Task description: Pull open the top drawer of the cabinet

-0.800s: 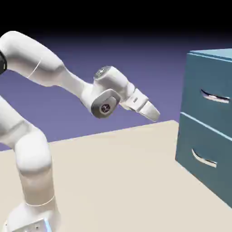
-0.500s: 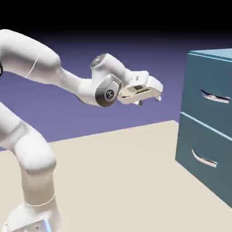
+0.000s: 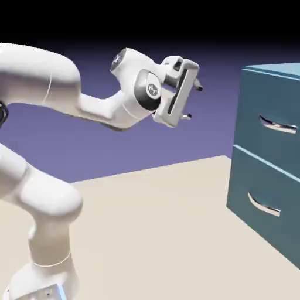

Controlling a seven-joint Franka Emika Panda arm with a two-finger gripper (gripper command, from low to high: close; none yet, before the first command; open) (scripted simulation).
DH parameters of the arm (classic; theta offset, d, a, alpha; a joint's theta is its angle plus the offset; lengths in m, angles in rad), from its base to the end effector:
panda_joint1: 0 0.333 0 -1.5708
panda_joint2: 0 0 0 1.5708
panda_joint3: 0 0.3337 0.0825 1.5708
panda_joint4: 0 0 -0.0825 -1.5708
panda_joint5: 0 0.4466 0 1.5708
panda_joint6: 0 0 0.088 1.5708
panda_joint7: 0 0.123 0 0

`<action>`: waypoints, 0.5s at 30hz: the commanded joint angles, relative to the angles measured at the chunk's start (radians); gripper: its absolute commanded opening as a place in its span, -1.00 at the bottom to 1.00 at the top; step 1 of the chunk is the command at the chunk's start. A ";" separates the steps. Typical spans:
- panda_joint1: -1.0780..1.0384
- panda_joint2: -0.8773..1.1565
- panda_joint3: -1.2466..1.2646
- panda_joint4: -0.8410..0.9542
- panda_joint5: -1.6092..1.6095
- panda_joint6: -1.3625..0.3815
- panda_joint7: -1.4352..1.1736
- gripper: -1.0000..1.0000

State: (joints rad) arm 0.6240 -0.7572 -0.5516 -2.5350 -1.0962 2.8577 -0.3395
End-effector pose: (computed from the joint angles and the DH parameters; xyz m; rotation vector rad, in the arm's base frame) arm 0.4503 0.0448 0.5787 1.8919 1.3373 1.2313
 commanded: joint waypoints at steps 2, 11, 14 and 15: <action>0.049 -0.015 -0.044 0.022 -0.087 -0.014 -0.086 0.00; 0.267 -0.082 -0.241 0.120 -0.478 -0.078 -0.472 0.00; 0.340 -0.104 -0.306 0.153 -0.609 -0.100 -0.600 0.00; 0.364 -0.111 -0.328 0.164 -0.652 -0.107 -0.643 0.00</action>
State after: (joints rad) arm 0.9883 -0.8686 -0.8799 -2.3714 -1.7486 2.7510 -0.9826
